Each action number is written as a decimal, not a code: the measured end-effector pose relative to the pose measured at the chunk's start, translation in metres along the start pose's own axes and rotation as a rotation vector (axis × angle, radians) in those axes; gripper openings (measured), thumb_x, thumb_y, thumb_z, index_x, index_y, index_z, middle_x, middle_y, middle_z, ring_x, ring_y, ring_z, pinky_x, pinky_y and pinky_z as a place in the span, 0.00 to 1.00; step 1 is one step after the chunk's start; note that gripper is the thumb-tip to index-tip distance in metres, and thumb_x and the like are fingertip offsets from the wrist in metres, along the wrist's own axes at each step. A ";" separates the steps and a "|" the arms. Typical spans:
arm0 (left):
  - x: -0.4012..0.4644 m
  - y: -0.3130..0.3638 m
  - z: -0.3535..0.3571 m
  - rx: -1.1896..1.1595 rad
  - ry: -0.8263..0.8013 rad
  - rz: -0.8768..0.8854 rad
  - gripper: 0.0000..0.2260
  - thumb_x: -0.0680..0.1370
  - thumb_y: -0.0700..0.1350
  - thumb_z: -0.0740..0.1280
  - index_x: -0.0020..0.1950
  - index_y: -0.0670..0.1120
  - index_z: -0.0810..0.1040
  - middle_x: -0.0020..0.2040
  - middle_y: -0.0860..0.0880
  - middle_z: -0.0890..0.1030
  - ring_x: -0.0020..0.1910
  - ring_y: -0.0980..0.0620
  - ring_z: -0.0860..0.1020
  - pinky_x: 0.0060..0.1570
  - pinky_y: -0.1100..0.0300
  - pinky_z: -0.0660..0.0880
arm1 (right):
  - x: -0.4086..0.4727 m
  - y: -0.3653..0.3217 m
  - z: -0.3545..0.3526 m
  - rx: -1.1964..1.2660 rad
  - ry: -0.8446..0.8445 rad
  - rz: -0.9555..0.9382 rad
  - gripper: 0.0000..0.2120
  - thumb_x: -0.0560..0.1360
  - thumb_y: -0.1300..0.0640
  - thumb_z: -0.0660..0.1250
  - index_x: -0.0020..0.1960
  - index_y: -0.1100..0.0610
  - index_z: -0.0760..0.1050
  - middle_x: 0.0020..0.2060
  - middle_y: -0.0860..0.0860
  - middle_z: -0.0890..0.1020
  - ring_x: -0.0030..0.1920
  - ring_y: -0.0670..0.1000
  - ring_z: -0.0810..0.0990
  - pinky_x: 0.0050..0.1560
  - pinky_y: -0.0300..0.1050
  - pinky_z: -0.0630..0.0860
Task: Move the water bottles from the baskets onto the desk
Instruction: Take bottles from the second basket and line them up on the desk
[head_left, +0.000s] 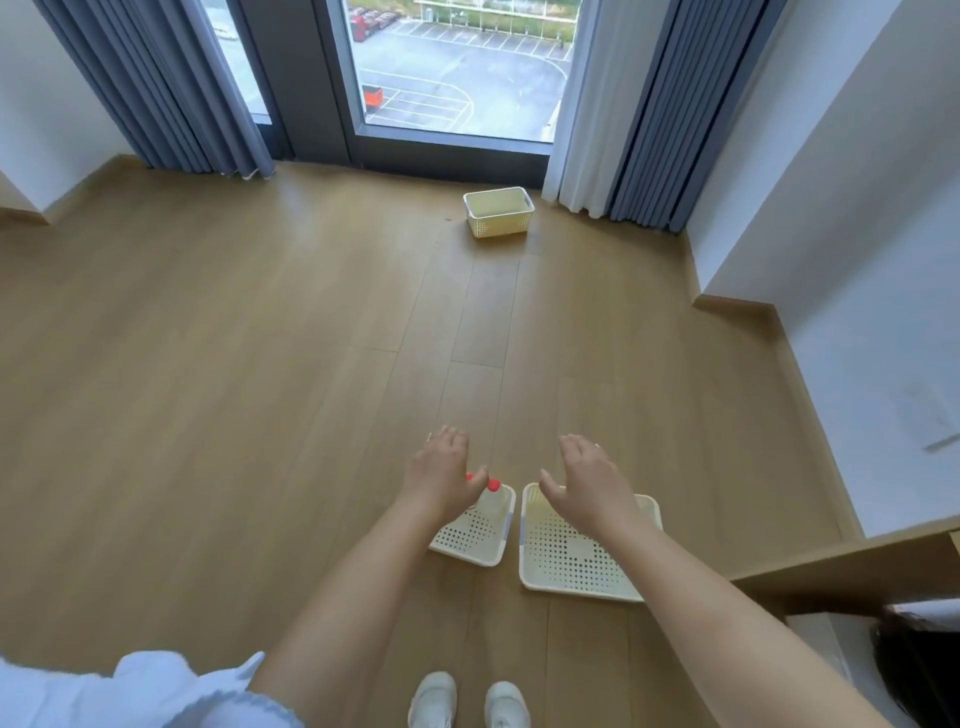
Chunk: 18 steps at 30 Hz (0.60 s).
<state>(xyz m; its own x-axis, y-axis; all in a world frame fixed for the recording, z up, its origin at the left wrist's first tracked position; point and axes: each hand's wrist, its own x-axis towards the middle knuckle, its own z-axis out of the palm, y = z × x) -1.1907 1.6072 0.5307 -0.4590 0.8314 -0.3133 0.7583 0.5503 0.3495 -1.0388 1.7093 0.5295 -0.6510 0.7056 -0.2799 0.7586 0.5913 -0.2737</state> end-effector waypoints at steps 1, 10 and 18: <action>0.013 -0.008 0.009 0.010 0.008 0.006 0.24 0.80 0.52 0.58 0.72 0.40 0.63 0.74 0.44 0.63 0.76 0.48 0.55 0.74 0.56 0.51 | 0.011 0.003 0.011 -0.006 0.006 -0.008 0.28 0.79 0.49 0.57 0.74 0.61 0.58 0.73 0.55 0.64 0.74 0.52 0.60 0.74 0.46 0.53; 0.108 -0.097 0.168 0.043 0.002 -0.002 0.24 0.80 0.52 0.57 0.72 0.41 0.62 0.74 0.46 0.64 0.75 0.51 0.58 0.72 0.59 0.54 | 0.109 0.054 0.189 -0.002 -0.015 0.023 0.29 0.79 0.47 0.56 0.75 0.60 0.56 0.74 0.55 0.62 0.75 0.51 0.57 0.75 0.44 0.49; 0.188 -0.178 0.338 0.053 0.003 0.011 0.23 0.79 0.51 0.57 0.72 0.41 0.63 0.73 0.47 0.65 0.74 0.51 0.59 0.72 0.58 0.54 | 0.185 0.093 0.367 0.038 0.011 0.001 0.29 0.80 0.48 0.57 0.75 0.60 0.56 0.74 0.53 0.62 0.75 0.50 0.58 0.74 0.44 0.50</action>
<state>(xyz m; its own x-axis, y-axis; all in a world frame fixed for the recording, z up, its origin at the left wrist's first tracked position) -1.2552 1.6394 0.1119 -0.4516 0.8377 -0.3071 0.7867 0.5362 0.3059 -1.0989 1.7515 0.1146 -0.6496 0.7106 -0.2703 0.7576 0.5752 -0.3084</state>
